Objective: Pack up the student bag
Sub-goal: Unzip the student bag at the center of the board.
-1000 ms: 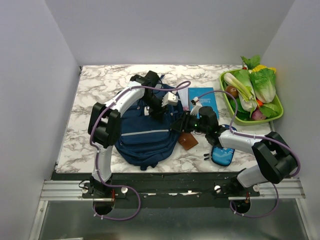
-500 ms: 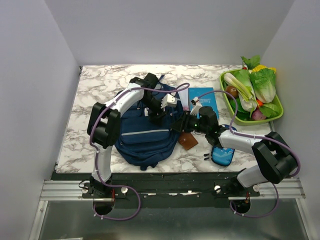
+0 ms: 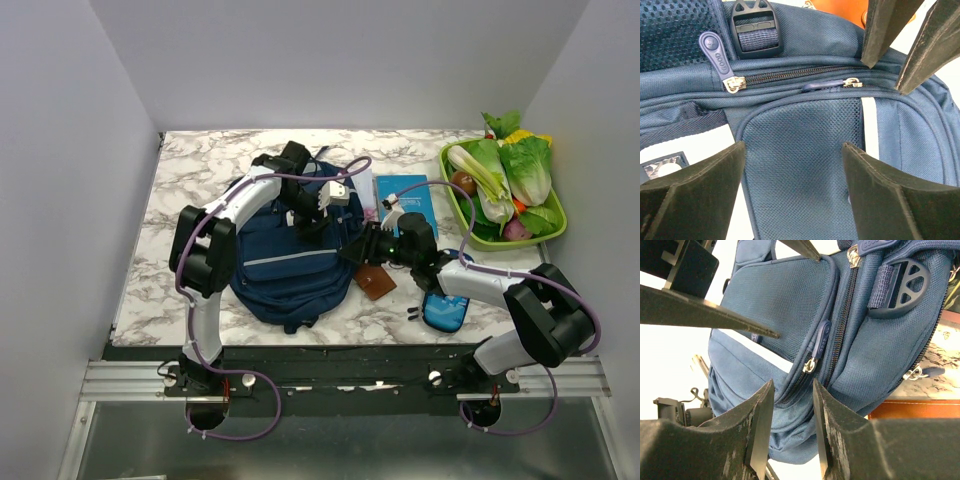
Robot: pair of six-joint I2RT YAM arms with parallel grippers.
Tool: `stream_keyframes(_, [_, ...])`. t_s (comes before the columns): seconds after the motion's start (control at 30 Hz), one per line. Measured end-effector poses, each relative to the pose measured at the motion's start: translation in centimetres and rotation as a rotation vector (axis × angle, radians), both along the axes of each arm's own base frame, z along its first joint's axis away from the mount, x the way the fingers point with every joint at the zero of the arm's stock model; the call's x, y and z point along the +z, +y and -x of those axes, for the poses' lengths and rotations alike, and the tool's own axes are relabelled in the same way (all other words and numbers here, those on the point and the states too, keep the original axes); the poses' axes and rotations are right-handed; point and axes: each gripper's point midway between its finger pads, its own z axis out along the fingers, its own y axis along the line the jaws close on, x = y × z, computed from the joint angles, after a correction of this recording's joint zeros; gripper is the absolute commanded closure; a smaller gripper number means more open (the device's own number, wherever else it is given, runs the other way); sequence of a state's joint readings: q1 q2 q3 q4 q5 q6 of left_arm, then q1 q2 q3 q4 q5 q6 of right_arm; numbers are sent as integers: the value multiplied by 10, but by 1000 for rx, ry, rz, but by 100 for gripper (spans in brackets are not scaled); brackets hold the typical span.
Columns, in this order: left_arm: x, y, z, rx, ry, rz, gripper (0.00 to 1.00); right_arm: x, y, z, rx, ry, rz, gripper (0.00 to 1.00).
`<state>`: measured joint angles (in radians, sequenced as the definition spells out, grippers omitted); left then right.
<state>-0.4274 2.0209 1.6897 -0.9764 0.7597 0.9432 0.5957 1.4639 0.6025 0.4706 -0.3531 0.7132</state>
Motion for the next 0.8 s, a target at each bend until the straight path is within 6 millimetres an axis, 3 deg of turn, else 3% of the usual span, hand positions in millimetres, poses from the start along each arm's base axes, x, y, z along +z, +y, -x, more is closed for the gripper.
stream_keyframes(0.23, [4,0,0,25,-17,15,13,0,0,0,1,0,-1,55])
stream_keyframes(0.37, [9,1,-11,40,-66,23,12,0,2,0,7,-2,-6,55])
stream_keyframes(0.43, [7,3,-17,52,-85,19,11,-2,2,0,11,0,-6,55])
stream_keyframes(0.53, [-2,7,-21,80,-99,5,1,-3,3,0,17,2,-8,55])
stream_keyframes(0.63, [-8,9,-23,104,-98,0,1,-2,4,1,21,-1,-12,56])
stream_keyframes(0.73, [-7,9,-25,115,-104,-1,14,-1,4,1,27,-1,-15,57])
stream_keyframes(0.8, [-7,9,-25,110,-106,-2,30,-1,5,1,28,-2,-16,57])
